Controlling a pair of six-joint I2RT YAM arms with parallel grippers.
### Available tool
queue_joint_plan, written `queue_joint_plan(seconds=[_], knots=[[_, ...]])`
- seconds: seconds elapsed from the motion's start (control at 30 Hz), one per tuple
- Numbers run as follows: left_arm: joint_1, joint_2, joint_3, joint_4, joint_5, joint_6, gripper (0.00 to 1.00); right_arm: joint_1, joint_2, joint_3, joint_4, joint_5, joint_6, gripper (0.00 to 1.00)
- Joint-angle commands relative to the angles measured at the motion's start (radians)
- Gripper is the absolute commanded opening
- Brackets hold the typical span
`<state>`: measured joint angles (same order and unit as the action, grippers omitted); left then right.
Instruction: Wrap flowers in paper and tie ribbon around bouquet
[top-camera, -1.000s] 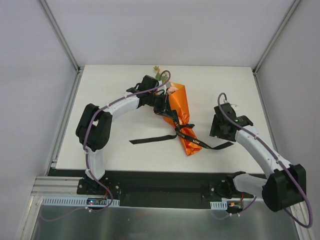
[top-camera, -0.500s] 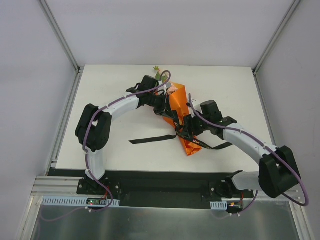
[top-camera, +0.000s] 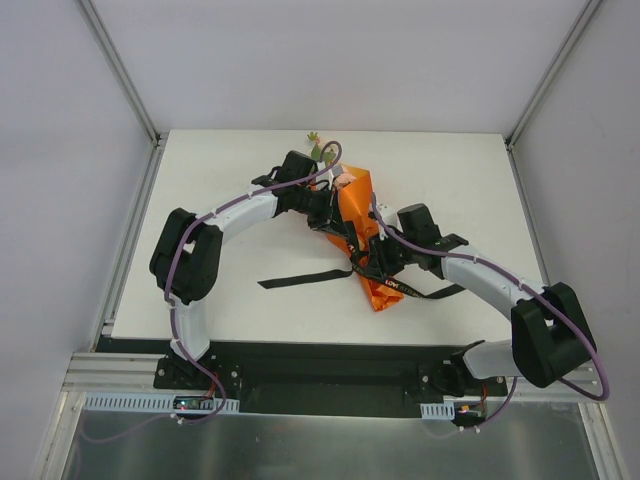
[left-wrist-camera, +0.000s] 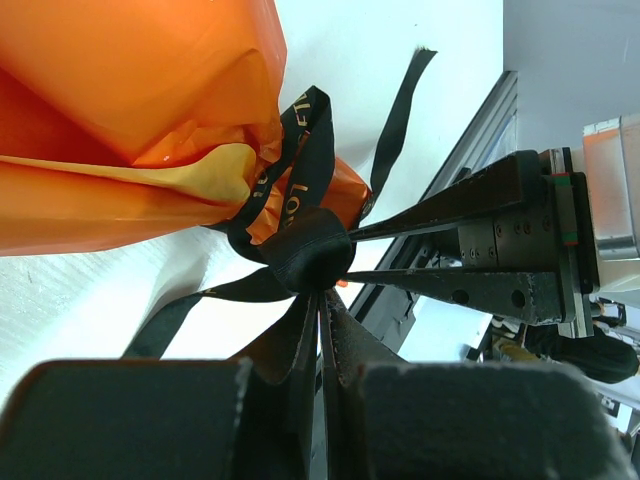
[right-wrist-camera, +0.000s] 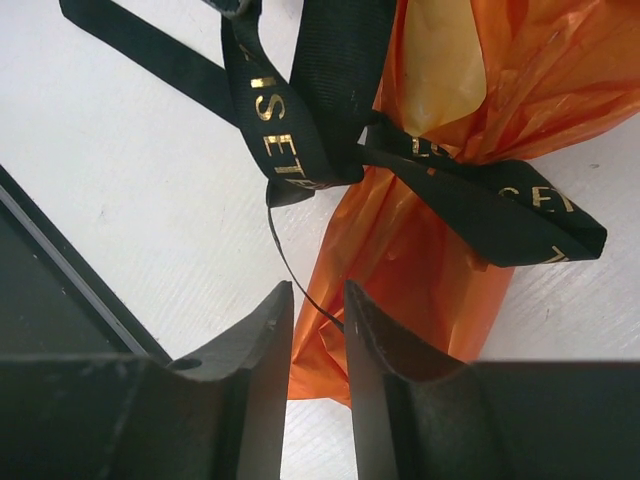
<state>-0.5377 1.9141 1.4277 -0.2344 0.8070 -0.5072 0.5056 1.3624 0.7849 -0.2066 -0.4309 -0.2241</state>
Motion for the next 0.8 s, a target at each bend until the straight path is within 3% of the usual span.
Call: queue_joint_plan(seconds=[0.0,0.1,0.17,0.37,0.43,0.47,0.77], knots=[[-0.007,-0.063,-0.009,-0.013,0.017,0.027,0.0,-0.001,-0.04,-0.013,0.029,-0.005,-0.003,0.29],[-0.005,-0.067,-0.004,-0.013,0.017,0.026,0.0,-0.003,-0.037,-0.021,0.029,0.004,-0.006,0.42],[-0.005,-0.067,0.002,-0.014,0.021,0.024,0.0,-0.003,-0.028,-0.016,0.024,0.003,-0.009,0.42],[-0.005,-0.076,0.002,-0.014,0.015,0.021,0.0,-0.001,-0.026,-0.024,0.033,0.018,0.002,0.26],[-0.005,-0.089,-0.009,-0.016,0.006,0.022,0.0,-0.002,-0.054,-0.033,0.042,0.041,0.014,0.15],[-0.004,-0.095,-0.015,-0.014,-0.006,0.022,0.0,-0.002,-0.062,-0.036,0.045,0.049,0.034,0.01],[-0.002,-0.184,-0.076,-0.016,-0.08,0.021,0.0,-0.004,-0.129,-0.039,0.01,0.285,0.282,0.01]])
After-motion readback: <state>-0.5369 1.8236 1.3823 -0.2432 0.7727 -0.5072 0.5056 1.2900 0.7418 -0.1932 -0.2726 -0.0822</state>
